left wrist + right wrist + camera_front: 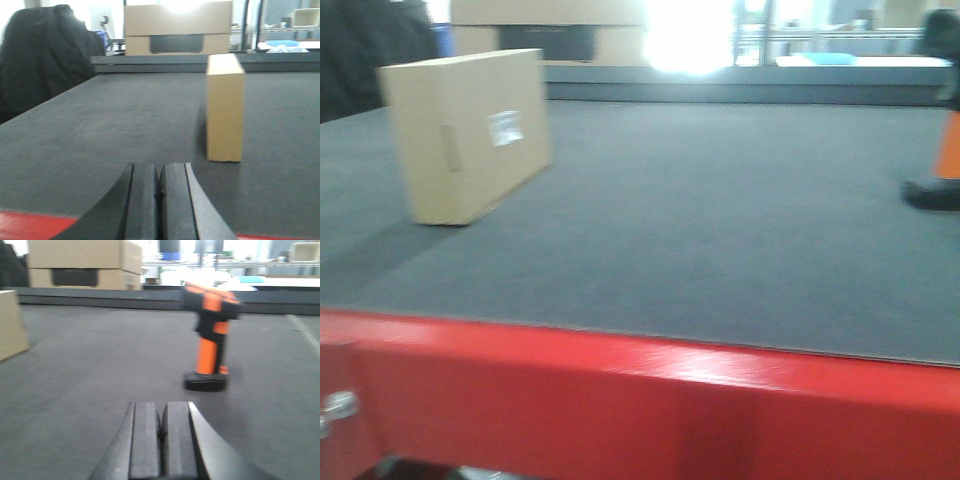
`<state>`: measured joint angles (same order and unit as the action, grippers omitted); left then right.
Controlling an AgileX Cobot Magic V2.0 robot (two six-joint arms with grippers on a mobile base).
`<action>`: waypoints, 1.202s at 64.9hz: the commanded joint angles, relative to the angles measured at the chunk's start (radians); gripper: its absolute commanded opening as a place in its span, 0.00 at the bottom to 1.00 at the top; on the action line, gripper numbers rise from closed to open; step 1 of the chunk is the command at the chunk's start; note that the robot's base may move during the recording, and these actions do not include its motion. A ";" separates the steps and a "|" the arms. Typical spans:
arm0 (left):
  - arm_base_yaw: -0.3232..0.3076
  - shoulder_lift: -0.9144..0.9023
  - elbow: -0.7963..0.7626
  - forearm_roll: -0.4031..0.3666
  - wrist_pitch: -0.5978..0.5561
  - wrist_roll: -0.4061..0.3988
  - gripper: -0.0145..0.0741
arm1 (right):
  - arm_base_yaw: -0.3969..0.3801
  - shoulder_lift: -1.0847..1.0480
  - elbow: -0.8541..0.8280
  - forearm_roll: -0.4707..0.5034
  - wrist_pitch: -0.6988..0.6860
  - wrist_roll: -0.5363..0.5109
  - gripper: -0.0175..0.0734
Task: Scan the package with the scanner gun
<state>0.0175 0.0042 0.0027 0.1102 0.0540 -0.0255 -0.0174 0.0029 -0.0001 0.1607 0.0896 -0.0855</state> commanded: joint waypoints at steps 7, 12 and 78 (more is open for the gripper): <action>0.023 -0.004 -0.003 -0.004 -0.019 -0.005 0.04 | 0.001 -0.003 0.000 -0.006 -0.016 -0.008 0.03; 0.023 -0.004 -0.003 -0.004 -0.019 -0.005 0.04 | 0.002 -0.003 0.000 -0.006 -0.016 -0.008 0.03; -0.010 -0.004 -0.003 -0.004 -0.019 -0.005 0.04 | 0.002 -0.003 0.000 -0.006 -0.016 -0.008 0.03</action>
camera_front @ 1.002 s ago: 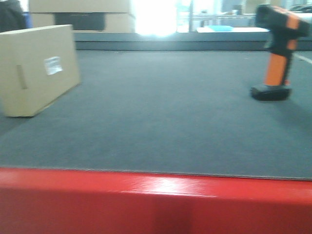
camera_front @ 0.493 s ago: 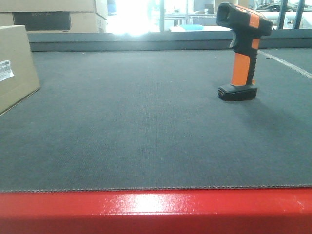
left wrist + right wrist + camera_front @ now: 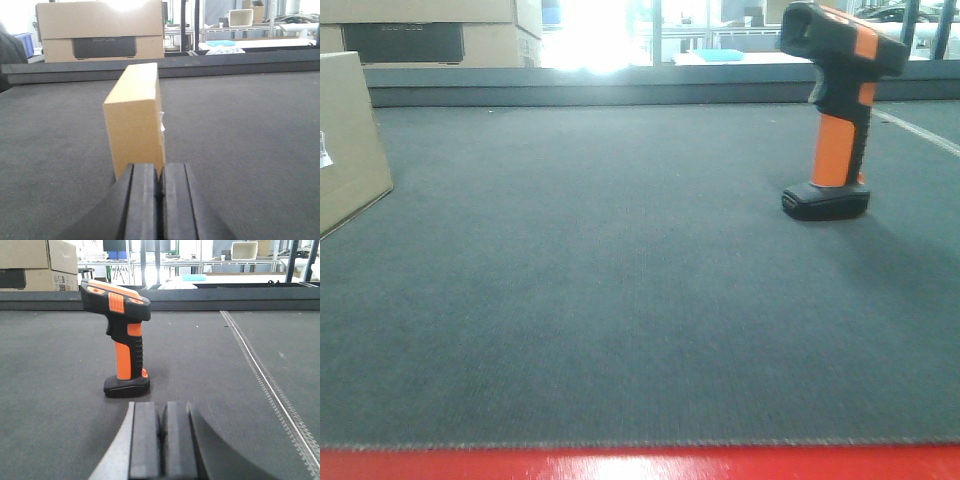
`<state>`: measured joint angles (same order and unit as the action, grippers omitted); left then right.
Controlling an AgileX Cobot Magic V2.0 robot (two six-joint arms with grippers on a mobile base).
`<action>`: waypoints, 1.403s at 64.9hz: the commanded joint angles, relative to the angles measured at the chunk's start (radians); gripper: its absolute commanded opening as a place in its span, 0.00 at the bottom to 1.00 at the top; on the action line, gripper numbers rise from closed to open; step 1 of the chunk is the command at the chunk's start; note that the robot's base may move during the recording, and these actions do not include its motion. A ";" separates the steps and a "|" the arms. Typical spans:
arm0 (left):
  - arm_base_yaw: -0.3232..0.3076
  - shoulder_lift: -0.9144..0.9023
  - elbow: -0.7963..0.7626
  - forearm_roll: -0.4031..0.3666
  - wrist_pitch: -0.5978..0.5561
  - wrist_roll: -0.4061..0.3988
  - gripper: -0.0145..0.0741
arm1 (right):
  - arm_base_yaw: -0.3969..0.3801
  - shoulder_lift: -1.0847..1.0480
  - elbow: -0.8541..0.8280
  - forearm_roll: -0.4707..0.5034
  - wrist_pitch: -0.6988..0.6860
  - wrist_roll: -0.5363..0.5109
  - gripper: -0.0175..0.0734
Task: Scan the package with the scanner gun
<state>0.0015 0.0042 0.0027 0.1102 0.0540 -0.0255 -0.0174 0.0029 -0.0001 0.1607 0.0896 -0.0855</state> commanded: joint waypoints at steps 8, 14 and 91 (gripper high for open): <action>0.006 -0.004 -0.003 -0.004 -0.019 -0.005 0.04 | 0.002 -0.003 0.000 -0.006 -0.016 -0.008 0.03; 0.006 -0.004 -0.003 -0.004 -0.019 -0.005 0.04 | 0.002 -0.003 0.000 -0.006 -0.016 -0.008 0.03; 0.006 -0.004 -0.003 -0.004 -0.019 -0.005 0.04 | 0.002 -0.003 0.000 -0.006 -0.040 -0.008 0.03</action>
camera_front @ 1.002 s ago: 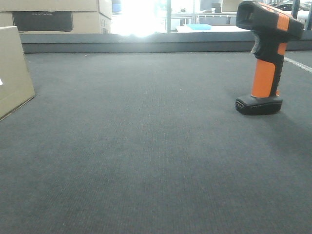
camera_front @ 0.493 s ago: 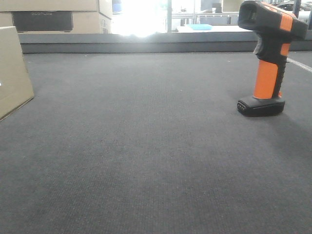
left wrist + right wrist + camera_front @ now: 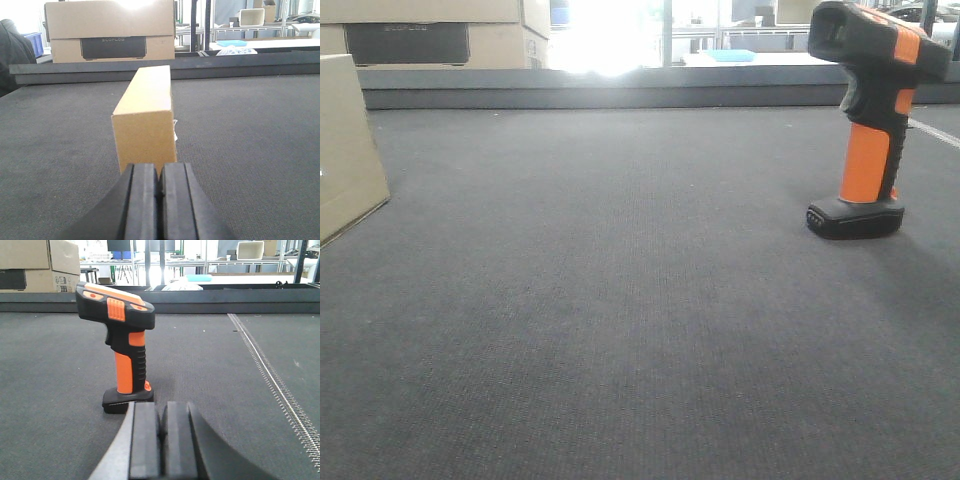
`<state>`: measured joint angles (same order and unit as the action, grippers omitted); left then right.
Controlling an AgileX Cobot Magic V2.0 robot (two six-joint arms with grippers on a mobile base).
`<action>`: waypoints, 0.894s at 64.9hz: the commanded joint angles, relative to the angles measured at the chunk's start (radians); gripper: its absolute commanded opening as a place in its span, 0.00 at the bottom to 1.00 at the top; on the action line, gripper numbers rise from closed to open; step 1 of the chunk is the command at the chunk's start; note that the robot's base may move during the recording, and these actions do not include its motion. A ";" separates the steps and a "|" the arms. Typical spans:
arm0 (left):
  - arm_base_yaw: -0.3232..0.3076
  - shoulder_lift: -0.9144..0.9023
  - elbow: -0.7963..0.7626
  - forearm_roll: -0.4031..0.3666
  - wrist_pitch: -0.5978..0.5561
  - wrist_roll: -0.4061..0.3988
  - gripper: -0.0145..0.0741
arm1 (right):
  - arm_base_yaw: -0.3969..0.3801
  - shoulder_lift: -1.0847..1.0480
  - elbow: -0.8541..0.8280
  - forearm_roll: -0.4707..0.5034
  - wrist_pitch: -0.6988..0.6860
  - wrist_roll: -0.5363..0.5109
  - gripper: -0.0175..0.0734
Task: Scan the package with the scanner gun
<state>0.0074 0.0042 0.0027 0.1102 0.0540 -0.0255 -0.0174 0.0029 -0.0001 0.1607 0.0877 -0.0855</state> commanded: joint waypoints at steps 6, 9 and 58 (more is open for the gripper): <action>0.000 -0.004 -0.003 -0.004 -0.024 -0.005 0.04 | 0.002 -0.003 0.000 -0.006 -0.060 -0.008 0.03; 0.000 -0.004 -0.003 -0.004 -0.031 -0.005 0.04 | 0.002 -0.003 0.000 -0.006 -0.064 -0.008 0.03; 0.000 0.059 -0.414 0.007 0.093 -0.005 0.12 | 0.002 0.096 -0.466 -0.011 0.170 -0.008 0.17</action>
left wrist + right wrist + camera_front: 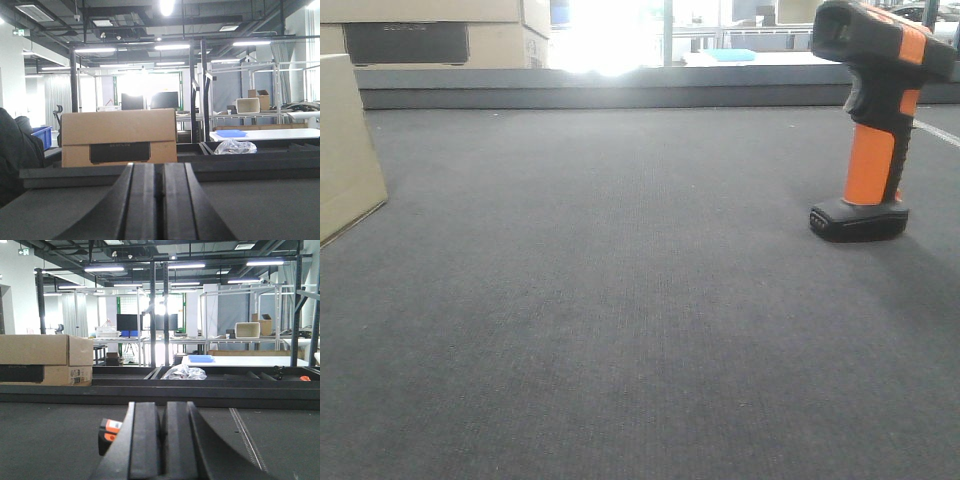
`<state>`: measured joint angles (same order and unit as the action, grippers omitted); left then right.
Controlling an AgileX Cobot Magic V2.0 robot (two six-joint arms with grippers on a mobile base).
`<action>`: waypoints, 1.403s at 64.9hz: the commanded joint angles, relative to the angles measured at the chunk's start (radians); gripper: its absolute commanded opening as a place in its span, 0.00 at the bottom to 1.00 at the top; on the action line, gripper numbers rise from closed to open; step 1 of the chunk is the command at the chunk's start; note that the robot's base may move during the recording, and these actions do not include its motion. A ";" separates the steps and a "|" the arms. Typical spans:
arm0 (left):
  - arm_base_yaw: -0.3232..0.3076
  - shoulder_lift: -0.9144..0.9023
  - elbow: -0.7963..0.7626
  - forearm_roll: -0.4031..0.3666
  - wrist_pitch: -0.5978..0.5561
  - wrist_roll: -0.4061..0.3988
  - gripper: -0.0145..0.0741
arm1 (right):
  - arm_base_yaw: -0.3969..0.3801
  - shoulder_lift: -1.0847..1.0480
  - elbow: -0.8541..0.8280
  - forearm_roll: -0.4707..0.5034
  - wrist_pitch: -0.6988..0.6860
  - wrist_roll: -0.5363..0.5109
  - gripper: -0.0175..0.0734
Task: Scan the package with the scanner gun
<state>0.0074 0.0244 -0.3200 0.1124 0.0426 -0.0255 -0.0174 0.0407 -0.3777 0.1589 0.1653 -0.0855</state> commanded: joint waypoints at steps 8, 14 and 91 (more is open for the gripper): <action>0.000 0.133 -0.251 0.004 0.261 -0.005 0.38 | 0.002 0.164 -0.199 -0.009 0.152 -0.008 0.44; 0.000 0.215 -0.333 0.004 0.345 -0.005 0.58 | 0.002 0.246 -0.253 -0.009 0.161 -0.008 0.61; 0.069 1.477 -1.299 -0.119 1.179 0.207 0.84 | 0.128 0.409 -0.263 -0.007 0.171 -0.008 0.80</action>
<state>0.0593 1.4637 -1.6050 0.0141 1.2184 0.1591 0.1082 0.4426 -0.6346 0.1589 0.3509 -0.0855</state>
